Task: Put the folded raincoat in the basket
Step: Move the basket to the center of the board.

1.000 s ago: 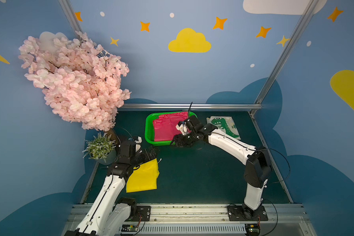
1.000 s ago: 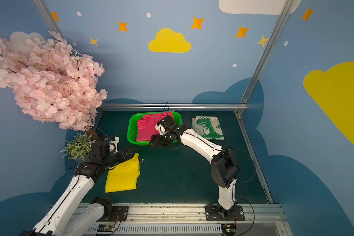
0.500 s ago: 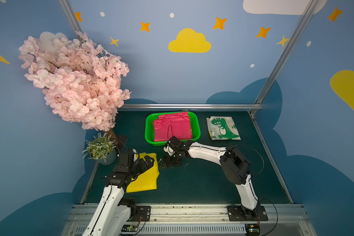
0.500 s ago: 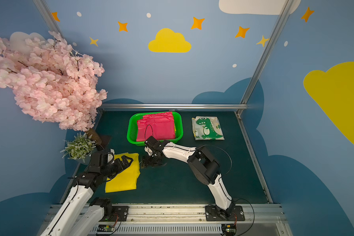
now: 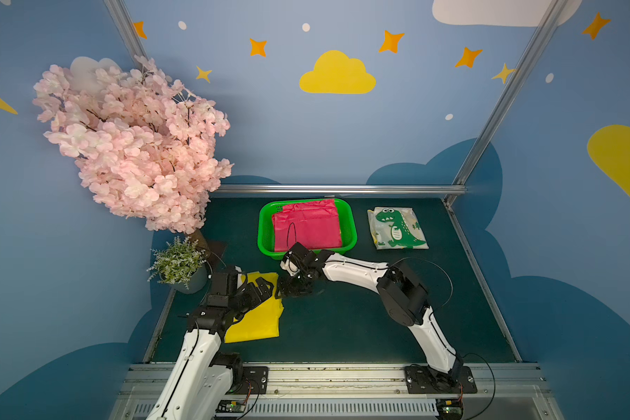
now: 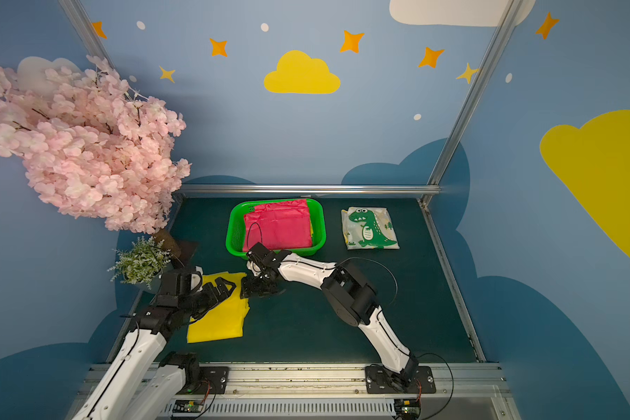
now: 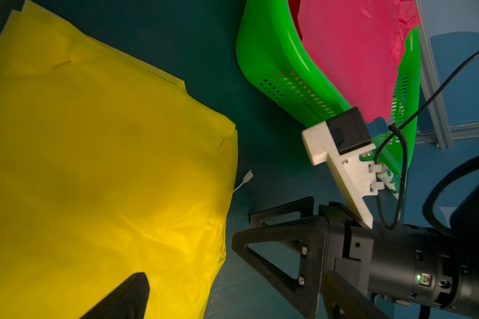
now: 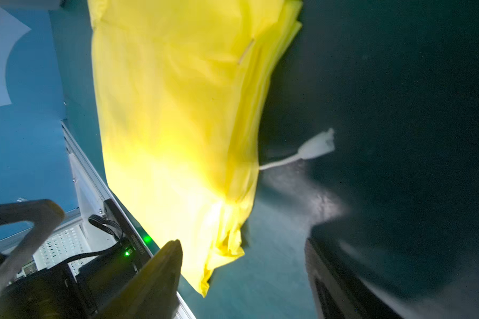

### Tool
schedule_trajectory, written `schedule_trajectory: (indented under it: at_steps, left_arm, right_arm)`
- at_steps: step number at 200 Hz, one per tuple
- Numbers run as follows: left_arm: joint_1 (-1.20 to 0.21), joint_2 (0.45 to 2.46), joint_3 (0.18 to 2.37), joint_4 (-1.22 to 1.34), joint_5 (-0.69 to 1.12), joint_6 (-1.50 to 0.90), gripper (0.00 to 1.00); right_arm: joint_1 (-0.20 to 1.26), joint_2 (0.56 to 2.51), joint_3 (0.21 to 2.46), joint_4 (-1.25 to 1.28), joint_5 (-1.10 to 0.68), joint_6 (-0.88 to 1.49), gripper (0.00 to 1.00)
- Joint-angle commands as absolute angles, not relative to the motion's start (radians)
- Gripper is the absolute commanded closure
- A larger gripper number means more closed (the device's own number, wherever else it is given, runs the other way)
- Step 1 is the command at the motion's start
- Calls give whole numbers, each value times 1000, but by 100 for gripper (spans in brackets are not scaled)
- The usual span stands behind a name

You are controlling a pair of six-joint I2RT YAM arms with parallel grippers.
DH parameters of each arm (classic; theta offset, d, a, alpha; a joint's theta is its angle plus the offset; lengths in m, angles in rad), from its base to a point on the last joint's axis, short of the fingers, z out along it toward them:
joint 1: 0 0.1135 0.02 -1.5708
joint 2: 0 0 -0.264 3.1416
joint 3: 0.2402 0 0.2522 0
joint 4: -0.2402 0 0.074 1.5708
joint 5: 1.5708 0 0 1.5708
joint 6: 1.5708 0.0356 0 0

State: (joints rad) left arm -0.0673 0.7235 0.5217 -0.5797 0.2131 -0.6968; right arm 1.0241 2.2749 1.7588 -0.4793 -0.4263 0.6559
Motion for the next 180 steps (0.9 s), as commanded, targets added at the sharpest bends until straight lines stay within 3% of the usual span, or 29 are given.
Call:
schedule_trajectory:
  at_steps: [1,53,83,106,147,180]
  left_arm:
    - [-64,710,540,-602,224,-687,0]
    - [-64,702,534,-602,224,-700,0]
    - [-63,701,526,-599,255,-706,0]
    - [-64,700,525,-597,257,-708,0]
    - [-63,704,522,-593,262,-708,0]
    - [-64,710,518,-586,270,-707,0]
  right_arm:
    - [1038,2327,1808,-481,-448,678,26]
    - [1043,2394,1901,-480,-472,703,30]
    - [1042,2420,1948,-482,-487,710,39]
    - [1040,2425,1959,-483,-494,711,55]
    - [1034,2387,1912,-477,-494,701,100]
    - [1024,2335,1848,-464,-493,692,100]
